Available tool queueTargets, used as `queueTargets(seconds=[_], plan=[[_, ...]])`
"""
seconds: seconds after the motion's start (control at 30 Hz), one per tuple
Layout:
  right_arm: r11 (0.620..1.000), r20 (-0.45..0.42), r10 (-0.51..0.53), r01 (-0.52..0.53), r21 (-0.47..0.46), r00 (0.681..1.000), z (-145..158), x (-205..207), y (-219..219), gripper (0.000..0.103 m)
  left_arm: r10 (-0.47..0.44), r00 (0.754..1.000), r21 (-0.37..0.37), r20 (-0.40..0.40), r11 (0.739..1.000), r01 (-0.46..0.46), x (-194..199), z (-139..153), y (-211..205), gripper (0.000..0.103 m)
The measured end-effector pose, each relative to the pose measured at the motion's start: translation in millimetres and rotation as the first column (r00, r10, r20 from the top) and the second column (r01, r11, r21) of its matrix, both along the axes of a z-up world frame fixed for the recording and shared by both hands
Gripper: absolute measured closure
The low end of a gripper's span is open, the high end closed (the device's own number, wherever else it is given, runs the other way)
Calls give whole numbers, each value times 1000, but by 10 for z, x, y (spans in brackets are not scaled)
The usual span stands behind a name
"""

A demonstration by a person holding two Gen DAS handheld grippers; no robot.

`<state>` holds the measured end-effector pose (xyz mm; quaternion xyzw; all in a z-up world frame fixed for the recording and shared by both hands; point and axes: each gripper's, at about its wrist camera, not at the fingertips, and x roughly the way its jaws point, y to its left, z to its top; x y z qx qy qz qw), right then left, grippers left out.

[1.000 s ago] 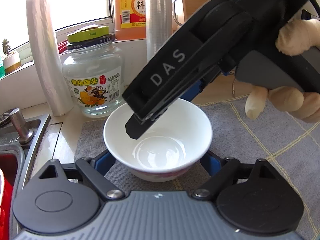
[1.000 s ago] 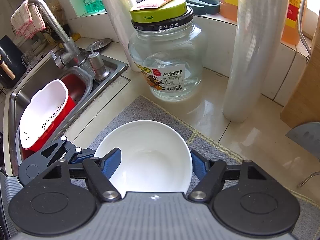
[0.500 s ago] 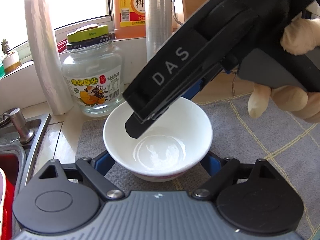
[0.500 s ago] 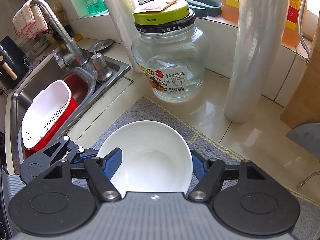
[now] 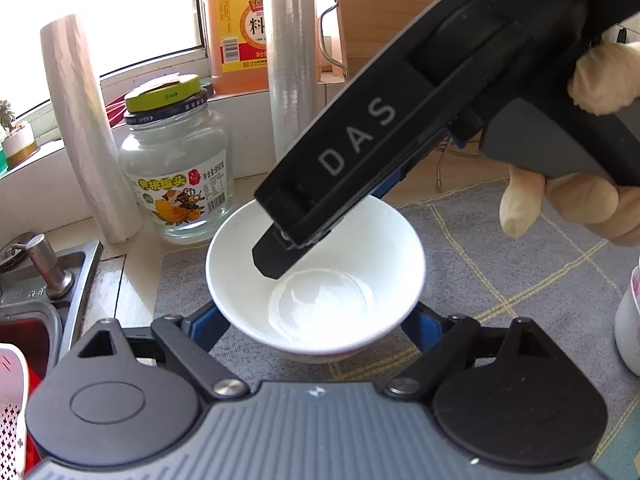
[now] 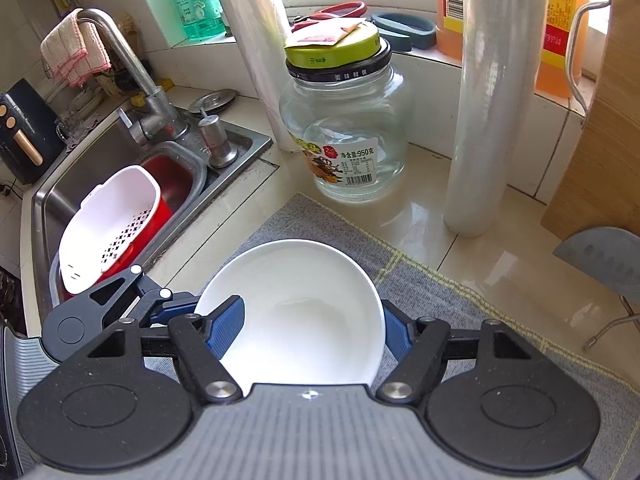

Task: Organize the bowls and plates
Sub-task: 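Lift the pink-flowered bowl off the mat with the right tool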

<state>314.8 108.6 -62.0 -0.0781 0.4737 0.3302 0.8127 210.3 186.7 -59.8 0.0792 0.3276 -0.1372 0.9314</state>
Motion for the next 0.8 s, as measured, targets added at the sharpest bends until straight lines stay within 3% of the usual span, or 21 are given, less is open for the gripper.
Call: queueTargets(seconds=[0.8], plan=[[994,31,-102,101,37,994,309,-841,-530,26,-154,988,33,-10,987,154,-651,342,-377,12]])
